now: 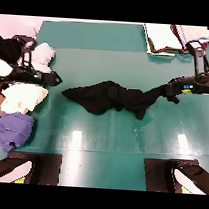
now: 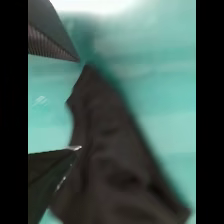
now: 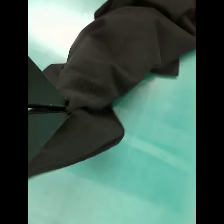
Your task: Fold the shirts.
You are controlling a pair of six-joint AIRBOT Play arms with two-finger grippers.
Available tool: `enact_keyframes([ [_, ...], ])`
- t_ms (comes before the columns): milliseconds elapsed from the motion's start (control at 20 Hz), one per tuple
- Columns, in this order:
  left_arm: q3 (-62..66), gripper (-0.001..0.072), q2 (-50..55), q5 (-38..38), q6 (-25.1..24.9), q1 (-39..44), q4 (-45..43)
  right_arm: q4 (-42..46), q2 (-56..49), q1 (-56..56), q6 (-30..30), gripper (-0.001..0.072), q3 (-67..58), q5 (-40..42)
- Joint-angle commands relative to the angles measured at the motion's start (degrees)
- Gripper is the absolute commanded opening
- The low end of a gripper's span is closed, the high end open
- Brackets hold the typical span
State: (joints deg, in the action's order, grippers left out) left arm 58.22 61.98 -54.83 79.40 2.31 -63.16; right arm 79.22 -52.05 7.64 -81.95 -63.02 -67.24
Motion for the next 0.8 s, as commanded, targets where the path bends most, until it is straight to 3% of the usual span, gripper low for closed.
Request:
enact_keyframes([
  [0,-3.3,0.0619,2.1,-2.6,1.2,5.0,3.7,-0.2,-2.0,1.2,-0.1,0.0012,0.0,-0.2],
  [350,-14.7,0.0619,8.2,7.8,4.6,20.6,10.6,-0.1,-1.0,1.2,-0.1,0.0011,0.0,2.5],
  [600,-14.6,0.0620,14.3,16.6,4.6,23.2,20.0,-0.1,0.9,1.2,-0.1,0.0012,0.0,2.6],
  [750,-14.0,0.0618,14.5,22.6,5.0,23.2,20.3,-0.2,0.9,1.2,-0.1,0.0012,0.0,2.6],
])
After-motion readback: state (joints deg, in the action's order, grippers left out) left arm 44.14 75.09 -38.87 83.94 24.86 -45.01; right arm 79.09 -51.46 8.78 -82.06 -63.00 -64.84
